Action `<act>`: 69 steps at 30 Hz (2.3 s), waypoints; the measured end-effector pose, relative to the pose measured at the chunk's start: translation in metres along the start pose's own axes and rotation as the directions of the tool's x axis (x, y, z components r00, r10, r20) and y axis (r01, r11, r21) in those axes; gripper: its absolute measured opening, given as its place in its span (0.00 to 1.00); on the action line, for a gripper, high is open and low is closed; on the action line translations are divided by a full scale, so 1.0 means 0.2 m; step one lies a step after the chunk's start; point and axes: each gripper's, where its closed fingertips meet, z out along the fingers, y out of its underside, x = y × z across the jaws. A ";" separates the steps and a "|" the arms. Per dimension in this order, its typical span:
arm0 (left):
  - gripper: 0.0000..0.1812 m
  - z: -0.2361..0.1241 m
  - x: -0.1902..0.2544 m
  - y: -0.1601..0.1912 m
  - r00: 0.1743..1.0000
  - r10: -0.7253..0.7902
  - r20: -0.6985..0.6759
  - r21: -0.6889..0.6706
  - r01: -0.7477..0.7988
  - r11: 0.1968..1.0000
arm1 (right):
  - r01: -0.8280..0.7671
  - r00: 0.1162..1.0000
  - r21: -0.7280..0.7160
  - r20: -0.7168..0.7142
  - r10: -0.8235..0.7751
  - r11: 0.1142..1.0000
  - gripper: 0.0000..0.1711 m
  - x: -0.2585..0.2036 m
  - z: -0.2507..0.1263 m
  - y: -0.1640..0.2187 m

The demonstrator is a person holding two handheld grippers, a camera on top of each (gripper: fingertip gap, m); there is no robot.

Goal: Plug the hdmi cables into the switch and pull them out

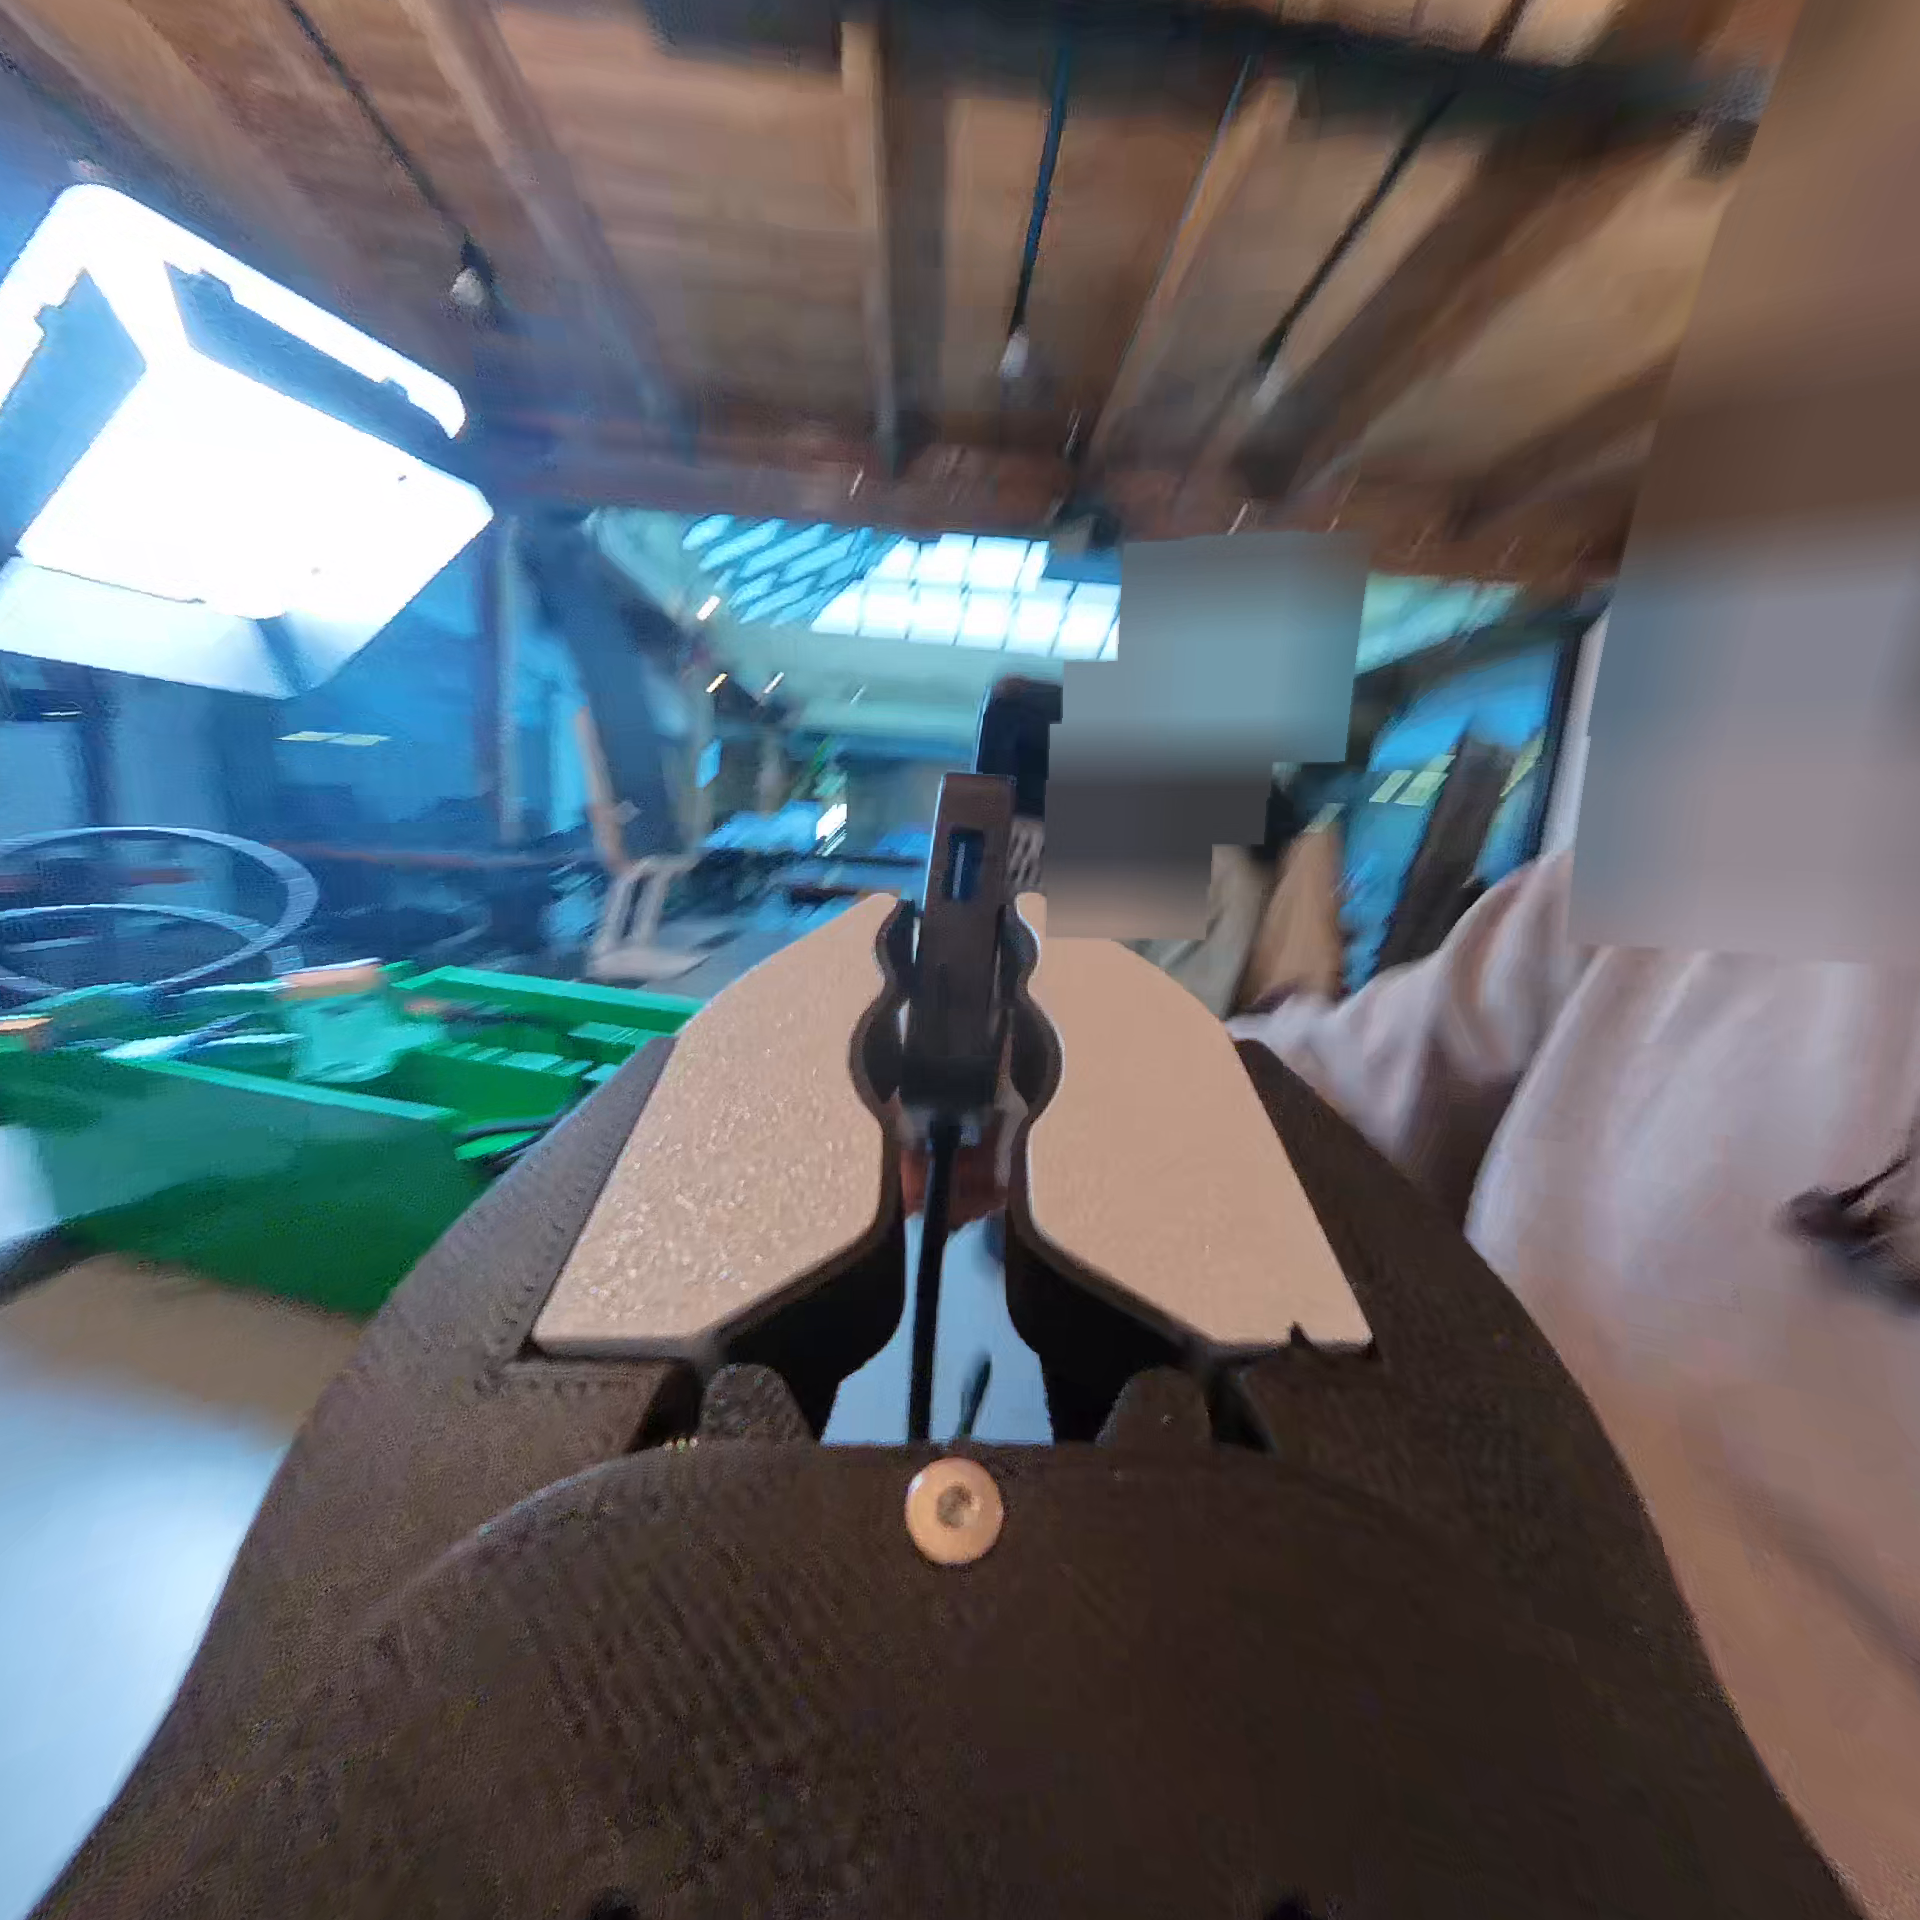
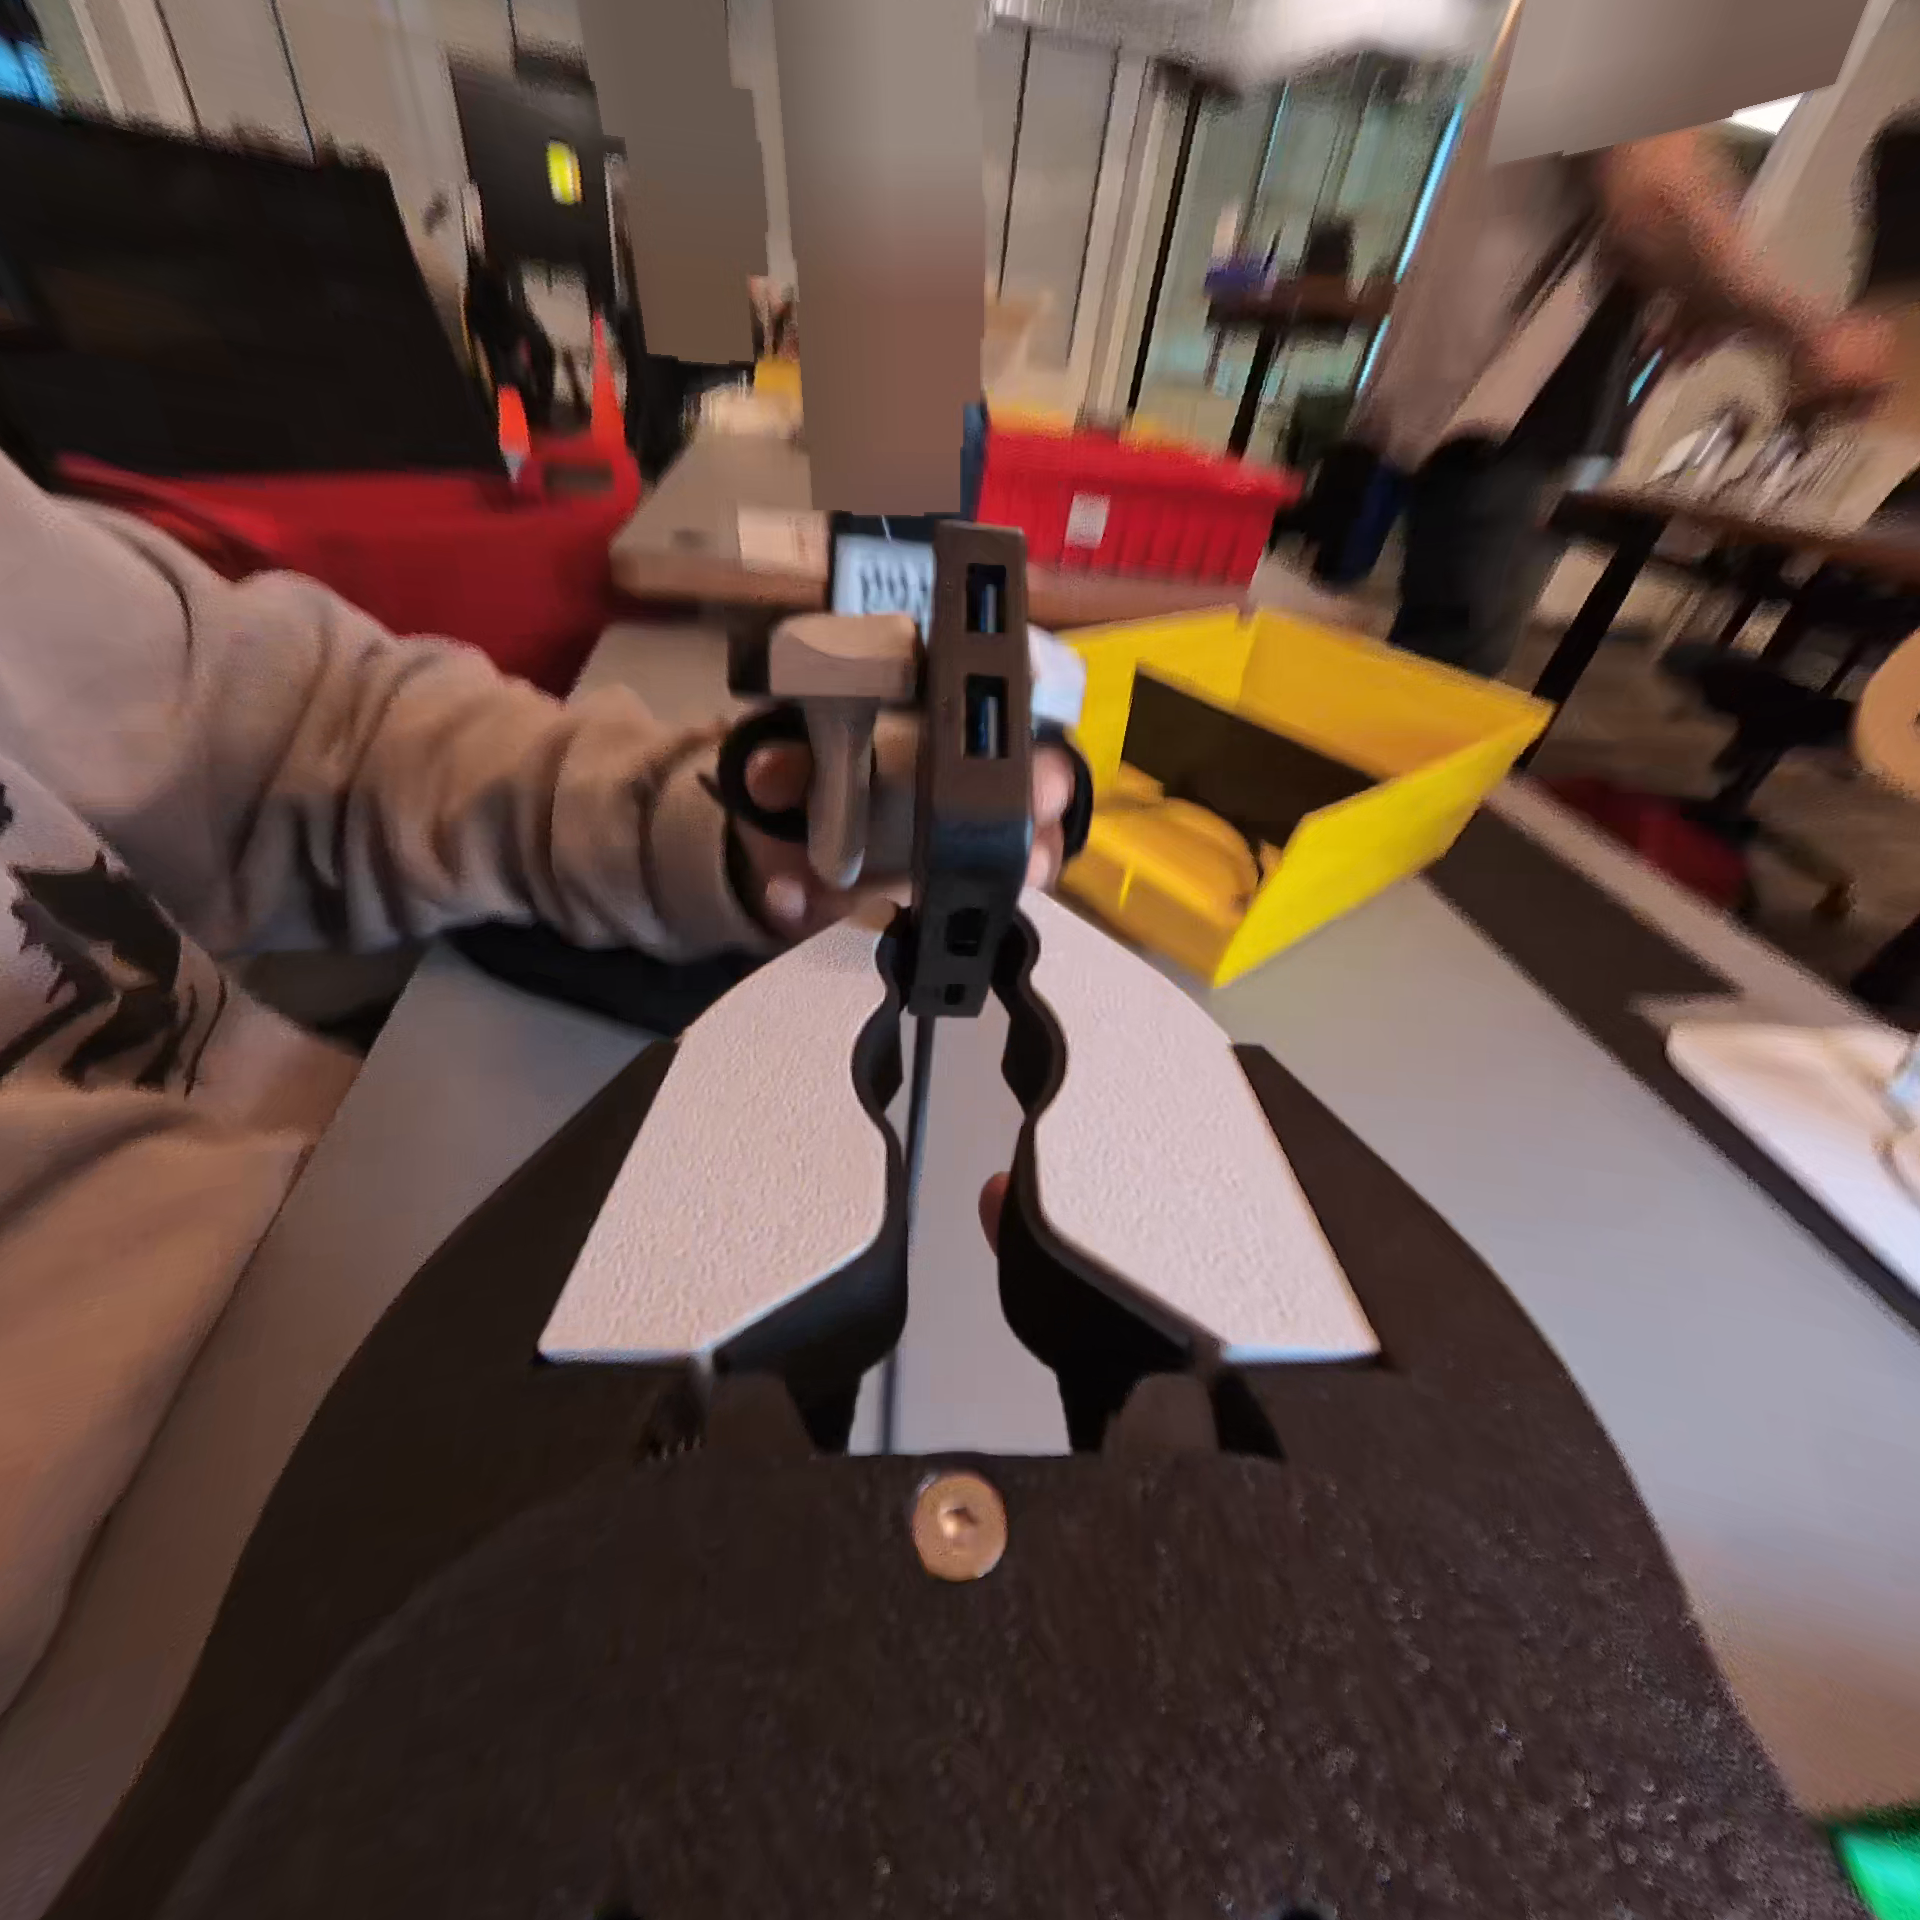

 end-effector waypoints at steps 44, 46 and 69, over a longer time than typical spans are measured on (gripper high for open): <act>0.08 -0.03 -0.05 0.16 0.989 0.143 0.046 -0.172 -0.133 0.976 | 0.109 0.990 0.043 -0.090 -0.104 0.993 0.11 0.11 -0.11 0.06; 0.08 -0.03 -0.04 0.10 0.993 0.114 0.037 -0.112 -0.109 0.988 | 0.101 0.993 0.053 -0.066 -0.098 0.993 0.21 0.09 -0.11 0.08; 0.09 -0.10 -0.20 0.43 0.526 0.839 -0.135 -0.648 -0.688 0.327 | 0.711 0.633 -0.343 -0.071 -0.771 0.615 0.09 -0.01 -0.11 0.15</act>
